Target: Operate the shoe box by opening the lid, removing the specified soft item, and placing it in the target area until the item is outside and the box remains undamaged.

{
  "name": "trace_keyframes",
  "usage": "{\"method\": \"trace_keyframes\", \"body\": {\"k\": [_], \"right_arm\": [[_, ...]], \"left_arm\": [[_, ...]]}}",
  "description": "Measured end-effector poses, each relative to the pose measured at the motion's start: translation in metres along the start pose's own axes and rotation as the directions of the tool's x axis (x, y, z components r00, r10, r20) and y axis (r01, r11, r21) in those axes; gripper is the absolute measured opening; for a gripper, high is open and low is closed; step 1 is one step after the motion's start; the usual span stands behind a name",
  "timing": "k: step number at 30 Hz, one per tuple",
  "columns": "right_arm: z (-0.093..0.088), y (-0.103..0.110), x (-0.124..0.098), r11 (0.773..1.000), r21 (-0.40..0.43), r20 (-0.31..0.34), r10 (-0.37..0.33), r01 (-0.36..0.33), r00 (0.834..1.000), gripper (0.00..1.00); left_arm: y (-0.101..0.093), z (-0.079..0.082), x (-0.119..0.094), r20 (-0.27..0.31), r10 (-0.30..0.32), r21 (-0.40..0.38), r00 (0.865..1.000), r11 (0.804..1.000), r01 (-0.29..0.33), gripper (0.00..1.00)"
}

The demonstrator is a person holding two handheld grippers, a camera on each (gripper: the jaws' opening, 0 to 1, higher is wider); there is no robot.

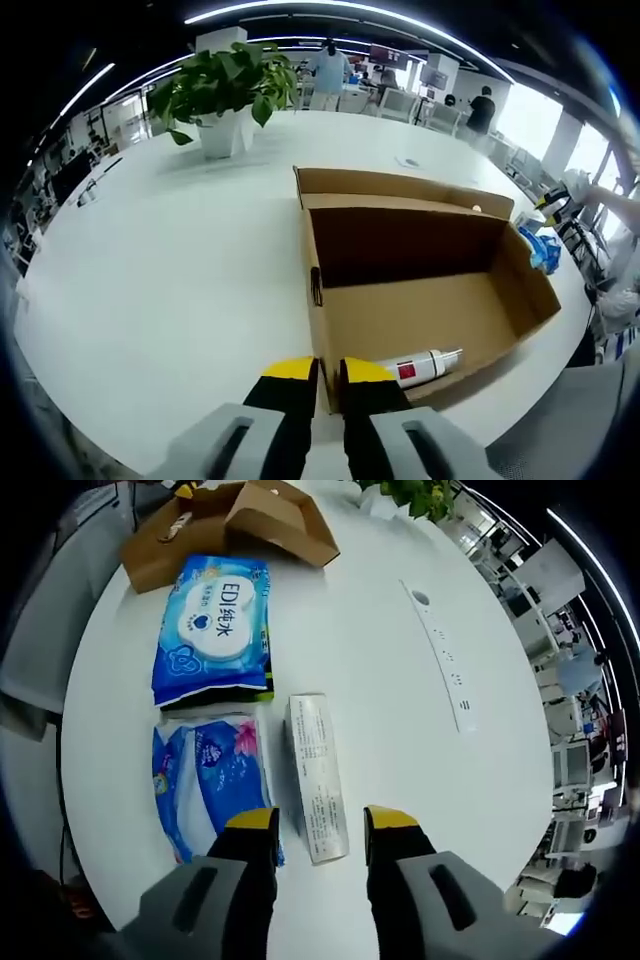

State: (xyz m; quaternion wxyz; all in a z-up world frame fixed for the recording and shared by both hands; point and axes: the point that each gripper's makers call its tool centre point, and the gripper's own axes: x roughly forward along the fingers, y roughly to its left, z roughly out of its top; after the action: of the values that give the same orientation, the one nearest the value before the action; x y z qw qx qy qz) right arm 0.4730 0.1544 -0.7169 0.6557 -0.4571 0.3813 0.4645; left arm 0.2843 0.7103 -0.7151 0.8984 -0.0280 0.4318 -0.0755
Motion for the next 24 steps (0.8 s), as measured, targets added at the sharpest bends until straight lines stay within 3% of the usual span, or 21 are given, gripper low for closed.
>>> {"method": "trace_keyframes", "body": {"k": [9, 16, 21, 24], "right_arm": [[0.012, 0.012, -0.018, 0.991, 0.132, 0.048, -0.042, 0.036, 0.998, 0.42], [0.022, 0.03, -0.03, 0.956, 0.288, 0.114, -0.088, 0.052, 0.99, 0.51], [0.037, 0.039, -0.041, 0.918, 0.394, 0.195, -0.137, 0.05, 0.971, 0.6], [0.04, 0.047, -0.047, 0.898, 0.436, 0.217, -0.17, 0.06, 0.961, 0.63]], "left_arm": [[-0.001, 0.01, -0.006, 0.012, -0.034, 0.028, 0.999, 0.999, 0.034, 0.19], [-0.009, 0.029, -0.017, 0.04, -0.089, 0.1, 0.995, 0.991, 0.085, 0.24], [-0.016, 0.037, -0.019, 0.029, -0.136, 0.205, 0.99, 0.971, 0.127, 0.27], [-0.024, 0.041, -0.019, 0.002, -0.172, 0.28, 0.985, 0.946, 0.165, 0.29]]}}
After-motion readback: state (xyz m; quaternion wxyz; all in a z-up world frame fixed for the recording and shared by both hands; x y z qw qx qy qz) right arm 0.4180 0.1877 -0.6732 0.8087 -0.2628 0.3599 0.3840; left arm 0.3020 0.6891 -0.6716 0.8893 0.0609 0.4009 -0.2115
